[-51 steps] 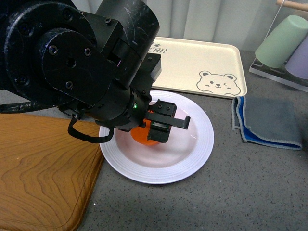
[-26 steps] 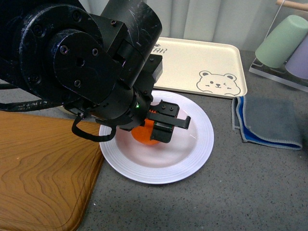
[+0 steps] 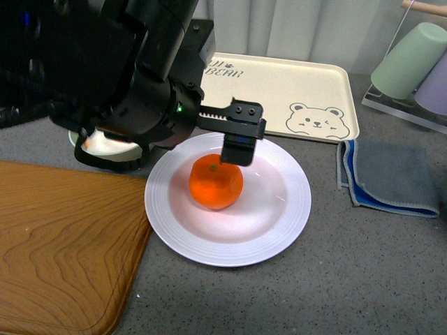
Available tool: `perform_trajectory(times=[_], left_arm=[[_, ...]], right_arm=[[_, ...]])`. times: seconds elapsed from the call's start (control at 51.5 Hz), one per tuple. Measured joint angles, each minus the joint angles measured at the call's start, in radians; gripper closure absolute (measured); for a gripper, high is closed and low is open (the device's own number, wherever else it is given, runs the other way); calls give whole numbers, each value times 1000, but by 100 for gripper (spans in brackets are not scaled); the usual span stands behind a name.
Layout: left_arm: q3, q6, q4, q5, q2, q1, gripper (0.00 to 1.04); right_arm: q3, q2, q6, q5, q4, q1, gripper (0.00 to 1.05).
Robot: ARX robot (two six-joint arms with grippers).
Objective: Place orange and plate with both arms
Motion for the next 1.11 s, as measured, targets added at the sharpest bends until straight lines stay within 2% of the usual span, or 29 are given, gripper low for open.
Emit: perform_trajectory(times=[0.078, 0.136, 0.233, 0.447, 0.66, 0.855, 1.107], left_arm=[[-189, 32, 397, -23, -20, 42, 38], [-299, 47, 593, 2, -102, 89, 51], [-397, 54, 664, 45, -231, 140, 67], [-588, 60, 626, 138, -415, 236, 101], [-697, 66, 531, 213, -624, 307, 101], [-740, 66, 314, 263, -878, 361, 101], [-787, 66, 159, 315, -1088, 410, 101]], right_arm=[[0, 0, 0, 3, 0, 0, 9], [0, 0, 0, 4, 0, 0, 9], [0, 0, 0, 3, 0, 0, 9], [0, 0, 0, 1, 0, 0, 9], [0, 0, 0, 2, 0, 0, 9], [0, 0, 0, 1, 0, 0, 9], [0, 0, 0, 1, 0, 0, 9]])
